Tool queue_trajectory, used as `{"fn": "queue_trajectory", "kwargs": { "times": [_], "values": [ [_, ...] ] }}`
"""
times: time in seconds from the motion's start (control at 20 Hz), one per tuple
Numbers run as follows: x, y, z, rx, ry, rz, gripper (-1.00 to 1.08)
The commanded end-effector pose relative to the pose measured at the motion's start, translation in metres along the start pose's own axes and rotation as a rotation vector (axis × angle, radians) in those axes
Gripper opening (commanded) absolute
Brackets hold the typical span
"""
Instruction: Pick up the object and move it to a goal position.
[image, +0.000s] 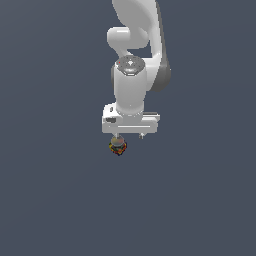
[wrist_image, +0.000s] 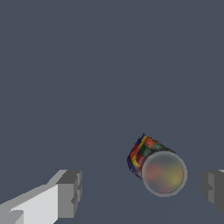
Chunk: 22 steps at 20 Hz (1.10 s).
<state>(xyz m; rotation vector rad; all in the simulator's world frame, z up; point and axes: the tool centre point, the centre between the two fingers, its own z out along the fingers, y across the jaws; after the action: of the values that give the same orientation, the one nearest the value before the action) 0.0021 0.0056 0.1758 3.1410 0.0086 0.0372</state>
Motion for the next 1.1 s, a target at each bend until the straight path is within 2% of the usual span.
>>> {"fn": "queue_trajectory", "kwargs": {
  "times": [0.0,0.45,0.75,1.05],
  "values": [
    [0.0,0.0,0.0,0.0,0.0,0.0,1.0],
    [-0.01,0.015,-0.004,0.009,-0.028,0.037,1.0],
    [-0.01,0.015,-0.003,0.009,-0.027,0.043,1.0],
    [-0.013,0.02,0.006,0.008,-0.028,0.107,1.0]
  ]
}}
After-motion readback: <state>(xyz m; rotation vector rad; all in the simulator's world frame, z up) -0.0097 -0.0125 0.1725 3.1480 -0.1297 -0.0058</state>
